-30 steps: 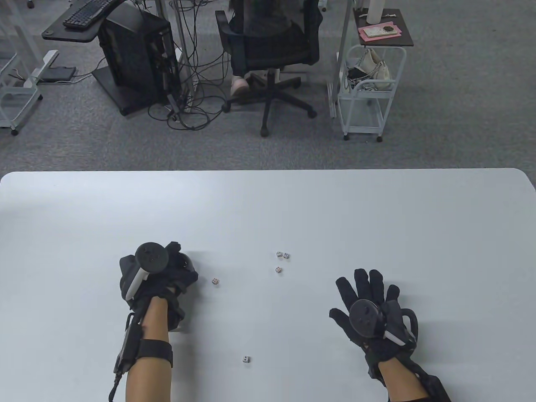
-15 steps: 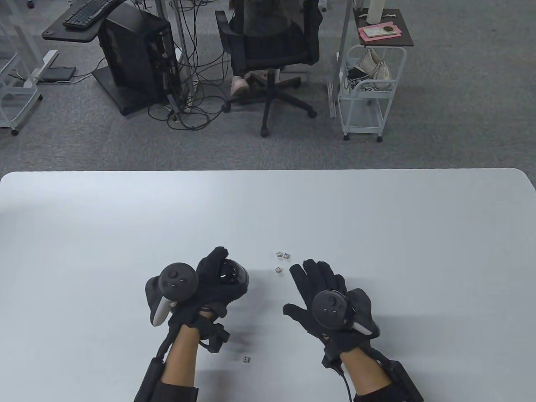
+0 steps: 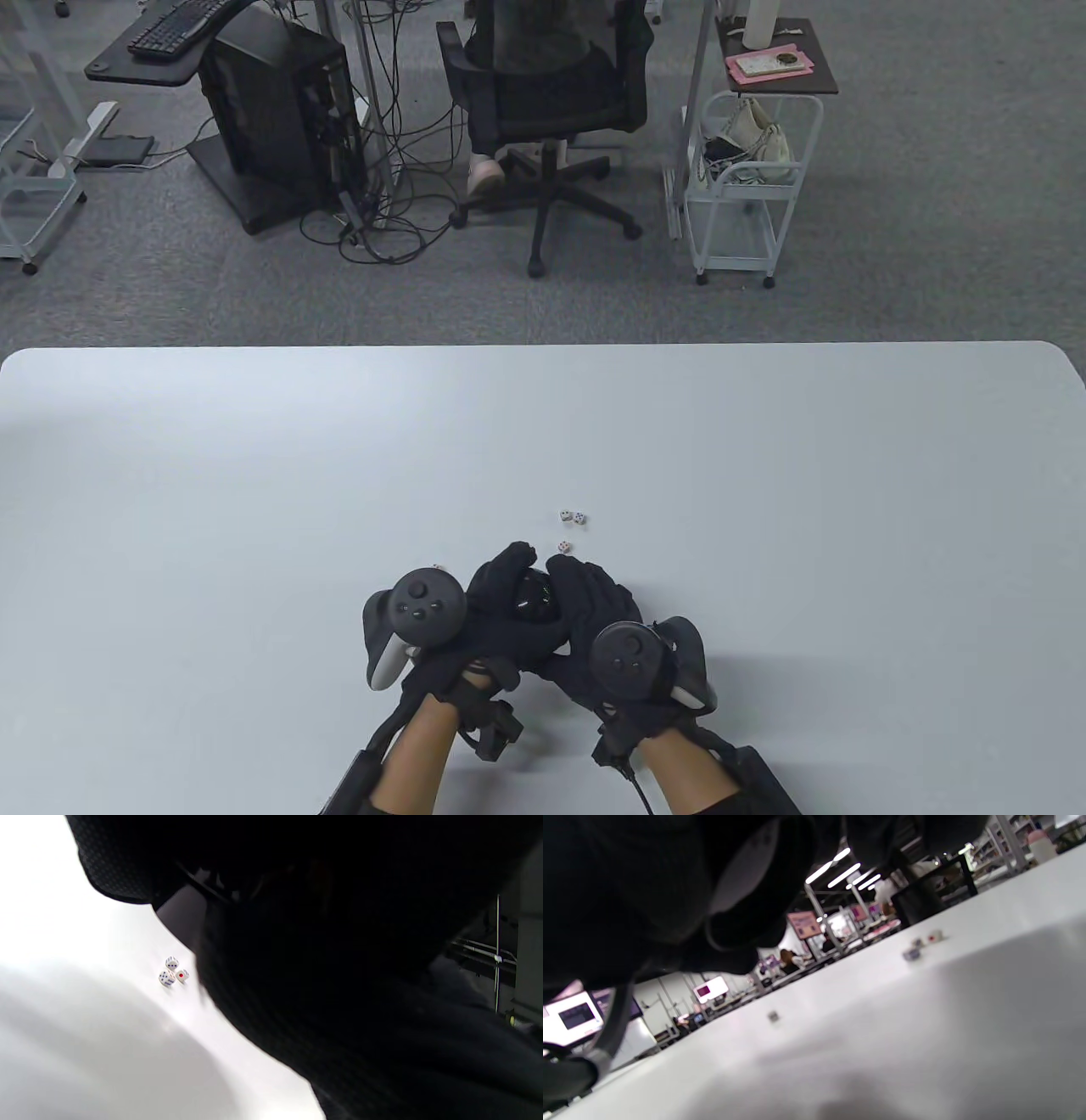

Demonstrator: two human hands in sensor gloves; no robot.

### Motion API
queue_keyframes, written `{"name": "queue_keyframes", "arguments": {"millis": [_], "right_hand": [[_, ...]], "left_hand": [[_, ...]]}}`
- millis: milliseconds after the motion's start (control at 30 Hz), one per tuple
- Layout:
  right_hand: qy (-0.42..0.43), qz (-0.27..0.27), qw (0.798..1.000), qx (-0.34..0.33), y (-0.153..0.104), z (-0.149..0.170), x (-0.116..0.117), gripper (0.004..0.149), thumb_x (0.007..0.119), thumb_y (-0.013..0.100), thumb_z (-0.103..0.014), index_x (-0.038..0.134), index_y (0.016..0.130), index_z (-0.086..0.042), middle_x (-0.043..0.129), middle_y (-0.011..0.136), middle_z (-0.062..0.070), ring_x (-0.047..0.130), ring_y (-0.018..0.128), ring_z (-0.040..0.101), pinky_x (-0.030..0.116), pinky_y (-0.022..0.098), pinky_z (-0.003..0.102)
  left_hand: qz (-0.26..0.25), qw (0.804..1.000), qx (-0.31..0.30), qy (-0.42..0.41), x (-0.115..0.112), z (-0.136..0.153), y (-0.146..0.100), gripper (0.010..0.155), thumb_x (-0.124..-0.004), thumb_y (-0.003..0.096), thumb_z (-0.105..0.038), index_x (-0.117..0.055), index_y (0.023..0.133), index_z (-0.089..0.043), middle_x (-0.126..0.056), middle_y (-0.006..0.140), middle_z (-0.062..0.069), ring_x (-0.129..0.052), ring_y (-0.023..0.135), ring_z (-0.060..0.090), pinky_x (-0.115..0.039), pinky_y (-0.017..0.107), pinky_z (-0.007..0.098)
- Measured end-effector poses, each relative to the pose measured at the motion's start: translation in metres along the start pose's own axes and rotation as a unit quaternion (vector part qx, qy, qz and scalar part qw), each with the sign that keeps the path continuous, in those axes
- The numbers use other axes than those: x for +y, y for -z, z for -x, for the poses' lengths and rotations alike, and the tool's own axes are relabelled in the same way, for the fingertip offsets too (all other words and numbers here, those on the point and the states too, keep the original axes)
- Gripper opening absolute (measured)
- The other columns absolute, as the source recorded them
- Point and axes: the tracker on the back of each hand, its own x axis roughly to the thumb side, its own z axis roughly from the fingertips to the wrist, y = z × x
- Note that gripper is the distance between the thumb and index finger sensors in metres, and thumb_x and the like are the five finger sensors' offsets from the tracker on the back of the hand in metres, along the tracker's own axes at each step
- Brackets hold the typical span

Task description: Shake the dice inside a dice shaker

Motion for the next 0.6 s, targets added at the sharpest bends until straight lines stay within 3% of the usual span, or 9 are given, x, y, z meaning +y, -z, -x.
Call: {"name": "queue_keyframes", "arguments": {"millis": [167,300,433,600], "right_hand": [[0.020,-0.007,1.000,0.000,0.0015,0.0025,0.0014,0.106,0.088,0.048,-0.054,0.013,0.112,-0.017,0.040,0.111,0.030,0.054,0.102,0.054,0.059,0.070,0.068],[0.011,0.021,1.000,-0.008,0.0005,0.0038,-0.0028,0.106,0.092,0.045,-0.055,0.022,0.112,-0.014,0.051,0.105,0.031,0.071,0.094,0.051,0.070,0.068,0.061],[-0.002,0.051,0.999,-0.014,0.0003,0.0045,-0.0071,0.104,0.093,0.043,-0.058,0.032,0.112,-0.010,0.057,0.103,0.029,0.076,0.090,0.047,0.073,0.066,0.058],[0.005,0.059,0.998,-0.003,-0.0003,0.0055,-0.0085,0.103,0.092,0.044,-0.059,0.033,0.112,-0.009,0.057,0.104,0.028,0.076,0.091,0.047,0.072,0.067,0.059]], "left_hand": [[0.023,0.999,-0.001,-0.021,-0.0024,0.0026,0.0002,0.097,-0.098,0.0431,-0.054,-0.033,0.109,-0.026,-0.052,0.108,0.025,-0.069,0.091,0.051,-0.072,0.061,0.058],[0.025,0.999,-0.014,-0.018,-0.0046,0.0014,-0.0003,0.097,-0.097,0.0435,-0.054,-0.032,0.110,-0.026,-0.051,0.109,0.024,-0.069,0.092,0.050,-0.072,0.062,0.058],[-0.006,0.999,-0.034,-0.005,-0.0050,-0.0013,-0.0026,0.098,-0.097,0.0432,-0.057,-0.031,0.110,-0.026,-0.053,0.109,0.023,-0.072,0.093,0.048,-0.072,0.063,0.059],[-0.042,0.999,-0.033,-0.002,-0.0062,-0.0029,-0.0066,0.098,-0.096,0.0434,-0.059,-0.031,0.110,-0.027,-0.053,0.110,0.019,-0.075,0.095,0.045,-0.074,0.063,0.061]]}}
